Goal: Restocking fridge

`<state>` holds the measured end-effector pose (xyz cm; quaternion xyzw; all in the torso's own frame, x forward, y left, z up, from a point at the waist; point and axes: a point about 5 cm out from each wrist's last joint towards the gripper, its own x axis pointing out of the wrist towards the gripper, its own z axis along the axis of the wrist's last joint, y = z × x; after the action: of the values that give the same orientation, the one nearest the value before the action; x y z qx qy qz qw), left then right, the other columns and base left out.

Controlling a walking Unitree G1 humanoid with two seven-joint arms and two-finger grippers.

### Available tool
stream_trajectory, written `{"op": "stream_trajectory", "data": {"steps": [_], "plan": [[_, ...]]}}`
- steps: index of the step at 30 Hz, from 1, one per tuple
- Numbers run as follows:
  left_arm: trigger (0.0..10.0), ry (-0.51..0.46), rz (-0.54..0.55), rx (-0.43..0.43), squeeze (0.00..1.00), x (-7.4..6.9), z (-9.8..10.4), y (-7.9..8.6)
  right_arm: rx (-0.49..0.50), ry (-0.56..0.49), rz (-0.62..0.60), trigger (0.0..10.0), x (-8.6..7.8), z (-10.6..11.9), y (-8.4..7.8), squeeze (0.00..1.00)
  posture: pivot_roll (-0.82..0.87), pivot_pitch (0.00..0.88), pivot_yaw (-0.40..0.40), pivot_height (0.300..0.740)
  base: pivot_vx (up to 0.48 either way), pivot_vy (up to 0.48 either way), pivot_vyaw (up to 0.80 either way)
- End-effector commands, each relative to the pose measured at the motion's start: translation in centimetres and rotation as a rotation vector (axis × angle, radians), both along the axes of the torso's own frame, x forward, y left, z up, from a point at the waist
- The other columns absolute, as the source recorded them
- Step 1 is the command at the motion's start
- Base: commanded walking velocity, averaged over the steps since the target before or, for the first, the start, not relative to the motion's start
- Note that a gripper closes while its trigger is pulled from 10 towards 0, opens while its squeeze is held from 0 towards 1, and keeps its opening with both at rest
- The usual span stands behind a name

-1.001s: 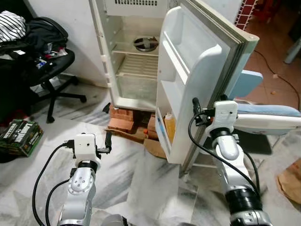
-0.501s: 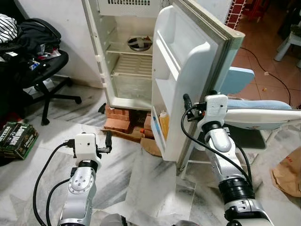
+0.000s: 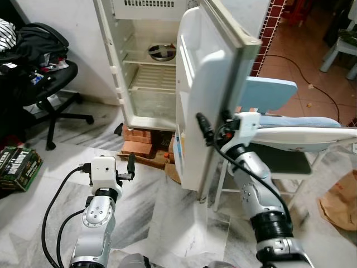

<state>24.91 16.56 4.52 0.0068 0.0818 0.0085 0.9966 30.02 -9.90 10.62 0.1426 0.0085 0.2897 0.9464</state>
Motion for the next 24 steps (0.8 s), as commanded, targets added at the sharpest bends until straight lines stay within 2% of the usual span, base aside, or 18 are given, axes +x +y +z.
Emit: {"op": "stream_trajectory", "data": {"steps": [1,3,6,12,16,18,24], "plan": [[10.0,0.008,0.001,0.000,0.00,-0.1,-0.2,0.2,-0.001,0.027,0.076,10.0,-0.6,-0.5,0.3,0.00,0.01,0.004,-0.006,0.740,0.000,0.000,0.00],[10.0,0.008,0.001,0.000,0.00,-0.1,-0.2,0.2,-0.007,0.035,0.080,10.0,-0.8,-0.7,0.1,0.00,0.01,0.004,-0.006,0.740,0.000,0.000,0.00],[10.0,0.009,-0.002,0.000,0.00,-0.1,-0.2,0.2,-0.084,0.064,0.109,10.0,-1.6,-1.7,-1.3,0.00,0.00,0.007,-0.004,0.740,0.000,0.000,0.00],[10.0,0.012,-0.010,0.000,0.00,-0.1,-0.4,0.1,-0.195,0.080,0.100,10.0,-2.6,-2.9,-2.6,0.00,-0.01,0.004,-0.001,0.740,0.000,0.000,0.00],[10.0,0.012,-0.021,0.007,0.00,-0.1,-0.4,-0.1,-0.263,0.064,-0.037,10.0,-3.2,-3.7,-4.0,0.00,-0.01,0.000,-0.005,0.740,0.000,0.000,0.00],[10.0,0.015,-0.022,0.004,0.00,-0.1,-0.4,-0.1,-0.278,0.064,-0.159,10.0,-3.6,-4.0,-4.9,0.00,-0.01,0.000,-0.008,0.740,0.000,0.000,0.00],[10.0,0.021,-0.020,0.007,0.00,0.2,-0.4,-0.2,-0.303,0.053,-0.295,10.0,-4.5,-4.2,-5.9,0.00,-0.01,0.000,-0.006,0.740,0.000,0.080,0.00]]}}
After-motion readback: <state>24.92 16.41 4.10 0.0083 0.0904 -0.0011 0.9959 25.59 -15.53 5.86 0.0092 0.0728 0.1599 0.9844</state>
